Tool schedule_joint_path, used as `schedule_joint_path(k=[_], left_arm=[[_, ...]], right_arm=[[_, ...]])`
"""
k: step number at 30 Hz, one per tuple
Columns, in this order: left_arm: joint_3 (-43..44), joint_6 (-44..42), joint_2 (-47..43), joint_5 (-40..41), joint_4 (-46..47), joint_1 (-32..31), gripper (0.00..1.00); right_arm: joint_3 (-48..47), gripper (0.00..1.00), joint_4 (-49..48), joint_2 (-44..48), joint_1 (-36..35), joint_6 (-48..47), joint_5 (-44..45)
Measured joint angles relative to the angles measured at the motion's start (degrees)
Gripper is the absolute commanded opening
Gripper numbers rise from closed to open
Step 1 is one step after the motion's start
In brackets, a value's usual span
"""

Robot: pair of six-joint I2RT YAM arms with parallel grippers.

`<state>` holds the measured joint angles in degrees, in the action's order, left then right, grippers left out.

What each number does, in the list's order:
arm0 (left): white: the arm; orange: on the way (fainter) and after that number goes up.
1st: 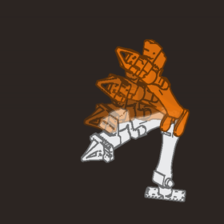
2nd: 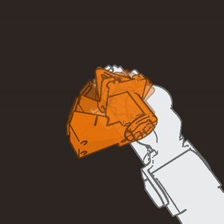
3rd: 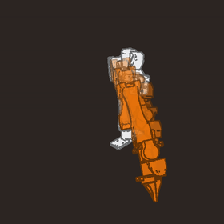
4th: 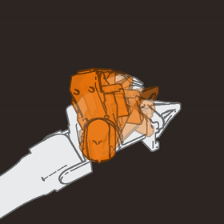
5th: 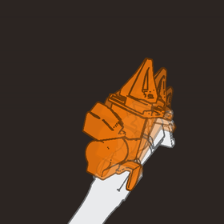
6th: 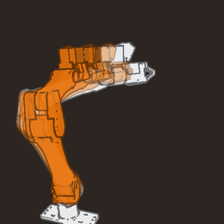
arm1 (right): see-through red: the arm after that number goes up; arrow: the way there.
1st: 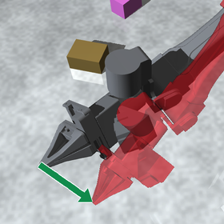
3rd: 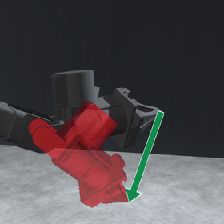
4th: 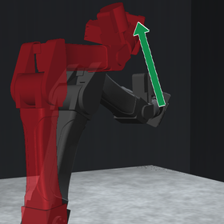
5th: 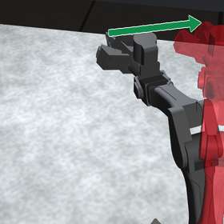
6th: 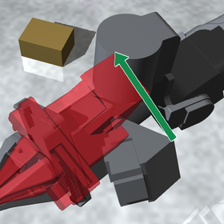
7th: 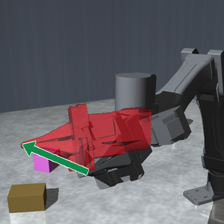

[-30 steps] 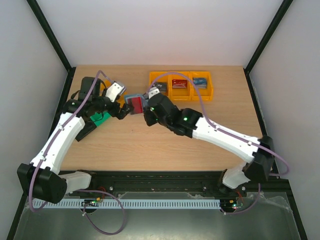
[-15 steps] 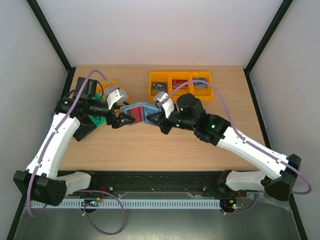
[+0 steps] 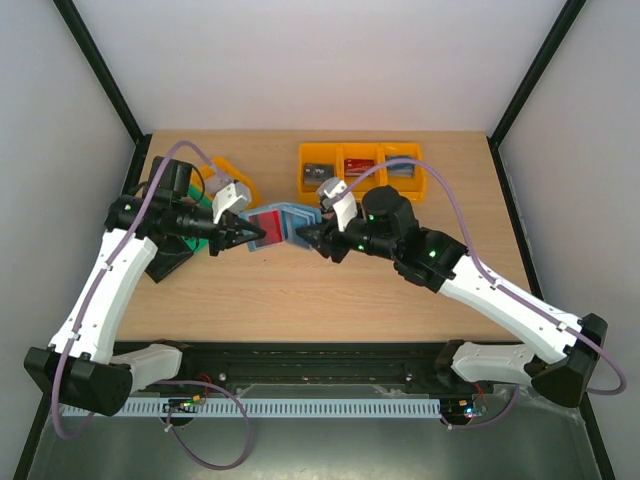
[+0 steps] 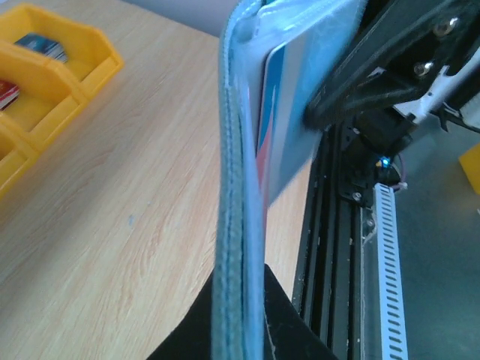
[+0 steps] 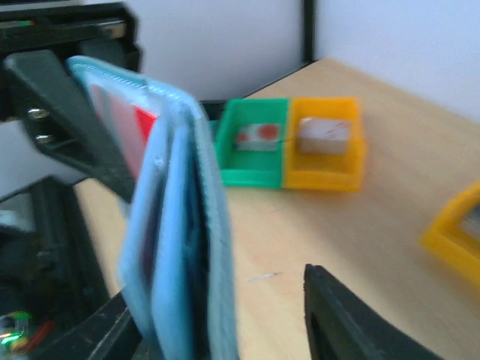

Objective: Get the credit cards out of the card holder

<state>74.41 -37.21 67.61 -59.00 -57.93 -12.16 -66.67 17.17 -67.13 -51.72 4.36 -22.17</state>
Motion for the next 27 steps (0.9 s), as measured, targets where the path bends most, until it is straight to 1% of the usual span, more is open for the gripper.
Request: schedule_joint_path(k=[3, 6, 8, 10, 12, 15, 18, 19, 22, 27], left_arm=[[-0.83, 6.05, -0.09, 3.17, 3.67, 0.17, 0.02], [-2.51, 13.14, -0.15, 10.10, 8.46, 0.11, 0.02], [-3.89, 17.05, -0.13, 16.63, 11.15, -0.52, 0.02], [-4.87, 19.50, -0.13, 21.38, 12.72, -1.09, 0.02], [-5.38, 20.87, -0.11, 23.54, 13.62, -1.62, 0.02], [-5.38, 21.16, -0.07, 22.73, 13.70, -2.38, 0.02], [-5.35, 20.02, -0.07, 19.69, 12.81, -2.73, 0.02], [-5.25, 19.34, -0.07, 18.08, 12.07, -2.84, 0.02], [-4.70, 17.53, -0.11, 13.81, 10.05, -2.84, 0.02], [-3.89, 14.38, -0.15, 8.24, 7.63, -2.99, 0.02]], right_arm=[[0.00, 0.60, -0.37, 0.92, 0.96, 2.51, 9.14], [0.00, 0.61, -0.31, 1.68, 1.51, 5.05, 19.37], [0.00, 0.57, -0.31, 2.25, 1.79, 6.21, 24.44], [0.00, 0.50, -0.39, 2.78, 2.01, 6.75, 25.20], [0.04, 0.46, -1.16, 2.86, 1.99, 6.75, 22.25], [2.08, 0.45, -6.21, 2.45, 1.99, 6.71, 9.31], [7.69, 0.44, -15.63, 2.38, 1.95, 8.46, -3.58], [8.94, 0.44, -17.53, 2.19, 1.88, 9.07, -6.34], [10.25, 0.44, -22.12, 0.76, 1.84, 10.23, -11.89], [10.25, 0.45, -26.53, -0.94, 1.88, 11.47, -15.47]])
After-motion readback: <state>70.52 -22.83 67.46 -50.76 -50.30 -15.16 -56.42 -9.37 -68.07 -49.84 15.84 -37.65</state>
